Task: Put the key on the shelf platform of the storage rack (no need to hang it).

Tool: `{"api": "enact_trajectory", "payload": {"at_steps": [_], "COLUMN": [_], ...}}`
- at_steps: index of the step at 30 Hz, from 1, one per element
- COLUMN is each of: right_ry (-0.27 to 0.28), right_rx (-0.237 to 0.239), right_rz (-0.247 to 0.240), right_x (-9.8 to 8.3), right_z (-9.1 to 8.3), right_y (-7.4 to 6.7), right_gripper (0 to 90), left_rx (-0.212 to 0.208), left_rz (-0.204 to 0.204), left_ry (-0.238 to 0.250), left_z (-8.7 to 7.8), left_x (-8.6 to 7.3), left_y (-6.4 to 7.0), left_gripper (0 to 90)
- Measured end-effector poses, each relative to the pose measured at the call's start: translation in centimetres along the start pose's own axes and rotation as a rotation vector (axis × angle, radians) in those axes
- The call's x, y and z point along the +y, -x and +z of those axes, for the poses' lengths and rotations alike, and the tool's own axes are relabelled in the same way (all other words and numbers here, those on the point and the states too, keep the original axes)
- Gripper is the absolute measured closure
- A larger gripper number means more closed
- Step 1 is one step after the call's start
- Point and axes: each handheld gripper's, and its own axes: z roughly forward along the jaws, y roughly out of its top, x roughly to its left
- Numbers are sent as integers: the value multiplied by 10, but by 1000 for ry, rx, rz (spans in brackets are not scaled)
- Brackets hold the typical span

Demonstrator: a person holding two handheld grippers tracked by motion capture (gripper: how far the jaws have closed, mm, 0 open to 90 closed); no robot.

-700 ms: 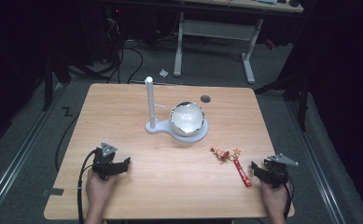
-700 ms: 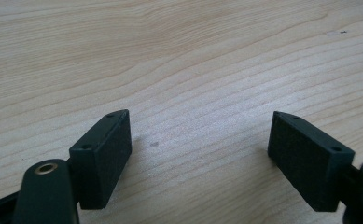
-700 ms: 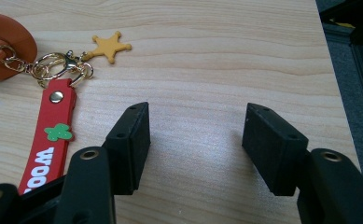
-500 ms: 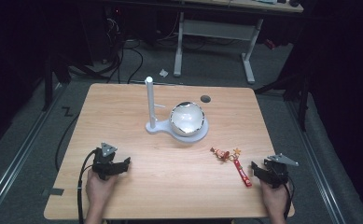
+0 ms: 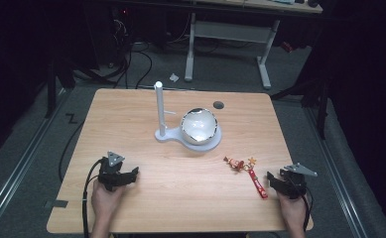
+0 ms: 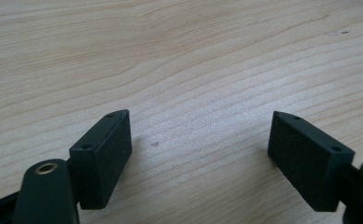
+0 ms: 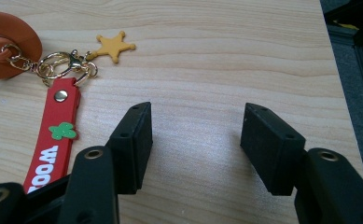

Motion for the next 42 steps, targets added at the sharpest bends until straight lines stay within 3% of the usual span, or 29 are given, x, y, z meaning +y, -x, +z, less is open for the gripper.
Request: {"api": "enact_trajectory", "payload": {"at_steps": [8,13,19,20,23,29,42], "right_ry": [-5,-40,-10,-9,9,34,34], "right_rx": [-7,-4,35,37,51,64,155], "right_rz": [-3,-5,35,34,12,3,-100], "right_x": [1,6,7,7,11,17,38], "right_z": [0,1,-6,-8,-15,-27,-28], "right_y": [-1,0,7,7,5,-8,-39], "right_gripper": [439,457,469,470,468,450,413], "left_rx": [-5,-7,-7,1,2,0,-5], "left_rz": [11,22,25,5,7,12,22], "left_ry": [3,3,4,6,7,3,3], "left_z": [1,1,1,1,1,1,1], "left_x": [2,1,1,1,1,1,1], "left_y": [-1,-2,-2,-1,-1,-1,-2], "left_gripper": [221,220,220,220,219,217,217]}}
